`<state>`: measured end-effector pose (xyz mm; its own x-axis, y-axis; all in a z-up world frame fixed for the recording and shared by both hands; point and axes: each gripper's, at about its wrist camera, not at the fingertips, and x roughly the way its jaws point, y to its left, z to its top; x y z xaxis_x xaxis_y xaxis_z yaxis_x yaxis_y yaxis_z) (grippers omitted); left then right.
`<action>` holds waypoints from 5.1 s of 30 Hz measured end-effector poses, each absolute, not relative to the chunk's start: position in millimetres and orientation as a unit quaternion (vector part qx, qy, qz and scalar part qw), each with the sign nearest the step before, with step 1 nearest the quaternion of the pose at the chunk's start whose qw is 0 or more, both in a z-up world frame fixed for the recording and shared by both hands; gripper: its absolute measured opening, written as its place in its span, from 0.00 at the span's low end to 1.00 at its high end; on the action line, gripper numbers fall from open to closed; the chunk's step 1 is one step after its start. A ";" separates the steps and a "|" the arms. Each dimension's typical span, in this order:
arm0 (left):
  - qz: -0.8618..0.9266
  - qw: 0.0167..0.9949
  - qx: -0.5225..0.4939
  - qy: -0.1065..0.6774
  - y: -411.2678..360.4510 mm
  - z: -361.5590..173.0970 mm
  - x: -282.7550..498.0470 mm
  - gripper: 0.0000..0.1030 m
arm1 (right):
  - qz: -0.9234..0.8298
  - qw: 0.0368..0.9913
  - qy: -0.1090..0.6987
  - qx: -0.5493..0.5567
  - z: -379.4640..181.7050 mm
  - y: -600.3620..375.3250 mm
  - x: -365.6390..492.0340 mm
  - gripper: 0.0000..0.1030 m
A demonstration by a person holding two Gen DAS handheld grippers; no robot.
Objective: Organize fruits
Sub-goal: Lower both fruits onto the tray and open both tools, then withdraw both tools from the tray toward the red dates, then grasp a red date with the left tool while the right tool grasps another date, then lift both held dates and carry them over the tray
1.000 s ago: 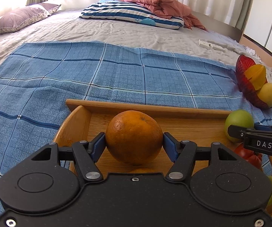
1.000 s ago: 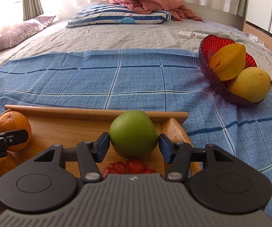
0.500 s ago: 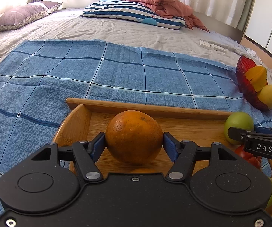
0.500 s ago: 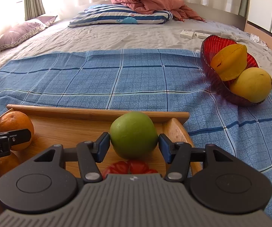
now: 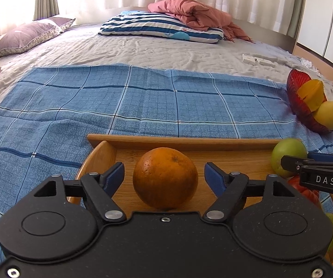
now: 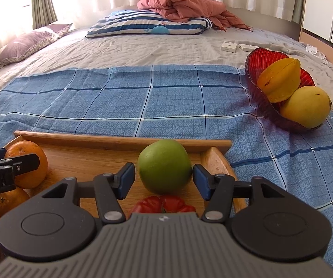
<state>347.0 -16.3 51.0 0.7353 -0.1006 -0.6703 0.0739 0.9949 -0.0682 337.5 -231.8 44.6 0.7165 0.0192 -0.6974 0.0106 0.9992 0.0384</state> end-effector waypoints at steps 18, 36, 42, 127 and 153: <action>-0.076 0.943 -0.016 0.322 -9.2 71.9 286.0 0.87 | 0.012 0.943 0.333 -0.003 67.5 -226.6 284.1 0.80; -0.122 0.956 -0.001 0.267 -6.3 77.1 173.2 0.99 | 0.013 0.965 0.261 -0.001 72.9 -225.7 185.5 0.95; -0.119 0.964 0.008 0.239 -7.0 73.4 135.3 1.00 | 0.012 0.973 0.230 -0.018 67.1 -219.3 151.8 1.00; -0.044 0.964 0.045 0.257 16.9 -6.6 56.6 0.28 | 0.063 0.974 0.218 -0.008 -20.5 -173.7 52.9 0.51; -0.069 0.967 0.023 0.245 -6.3 17.0 68.2 0.28 | 0.055 0.973 0.225 0.023 -8.5 -171.0 58.4 0.30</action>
